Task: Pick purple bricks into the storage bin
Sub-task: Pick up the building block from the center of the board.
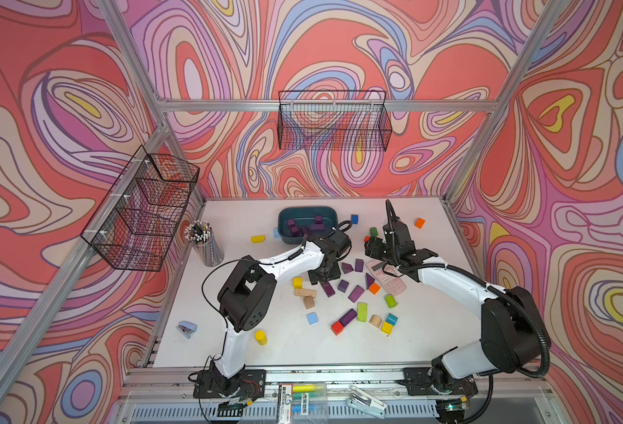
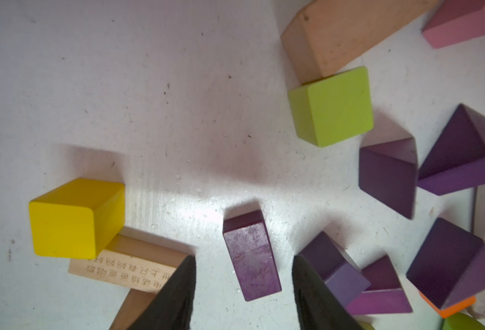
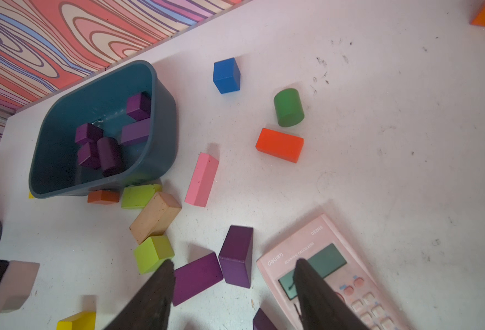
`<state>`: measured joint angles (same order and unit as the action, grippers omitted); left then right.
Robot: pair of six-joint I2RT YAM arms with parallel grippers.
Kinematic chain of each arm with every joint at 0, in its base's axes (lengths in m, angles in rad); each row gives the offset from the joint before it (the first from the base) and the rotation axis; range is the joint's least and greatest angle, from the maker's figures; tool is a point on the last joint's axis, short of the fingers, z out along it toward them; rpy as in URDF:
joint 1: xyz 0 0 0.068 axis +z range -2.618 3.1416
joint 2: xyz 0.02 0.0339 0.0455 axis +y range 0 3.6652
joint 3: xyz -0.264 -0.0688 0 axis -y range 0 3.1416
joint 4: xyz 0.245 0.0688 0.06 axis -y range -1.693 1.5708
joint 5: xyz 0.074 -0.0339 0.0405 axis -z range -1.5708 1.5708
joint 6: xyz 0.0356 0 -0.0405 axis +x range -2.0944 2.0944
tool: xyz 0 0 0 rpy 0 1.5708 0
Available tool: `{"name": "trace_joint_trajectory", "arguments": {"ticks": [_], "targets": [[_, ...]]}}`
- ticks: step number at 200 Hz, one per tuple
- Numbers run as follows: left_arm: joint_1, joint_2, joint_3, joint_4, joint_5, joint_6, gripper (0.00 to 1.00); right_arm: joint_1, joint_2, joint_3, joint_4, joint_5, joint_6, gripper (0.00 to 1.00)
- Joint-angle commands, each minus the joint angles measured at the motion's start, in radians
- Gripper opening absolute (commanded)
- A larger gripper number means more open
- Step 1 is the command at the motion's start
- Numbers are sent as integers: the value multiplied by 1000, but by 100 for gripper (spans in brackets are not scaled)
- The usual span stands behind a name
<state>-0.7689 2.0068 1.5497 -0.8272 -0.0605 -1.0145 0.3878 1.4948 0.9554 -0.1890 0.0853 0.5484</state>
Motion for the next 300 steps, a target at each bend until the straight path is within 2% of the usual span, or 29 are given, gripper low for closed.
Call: {"name": "trace_joint_trajectory", "arguments": {"ticks": [1, 11, 102, 165, 250, 300], "targets": [[-7, 37, 39, -56, 23, -7, 55, 2, -26, -15, -2, 23, -7, 69], [-6, 48, 50, -60, 32, -3, 52, 2, -26, -15, -1, 24, -7, 69], [9, 76, 41, -66, 80, -19, 51, 1, -31, -33, 8, 34, -7, 69], [29, 111, 36, -48, 142, -24, 43, 1, -33, -38, 12, 45, -19, 69], [43, 144, 39, -52, 180, -33, 44, 0, -44, -50, 19, 59, -30, 69], [48, 146, 43, -33, 191, -15, 37, 0, -50, -48, 17, 71, -34, 70]]}}
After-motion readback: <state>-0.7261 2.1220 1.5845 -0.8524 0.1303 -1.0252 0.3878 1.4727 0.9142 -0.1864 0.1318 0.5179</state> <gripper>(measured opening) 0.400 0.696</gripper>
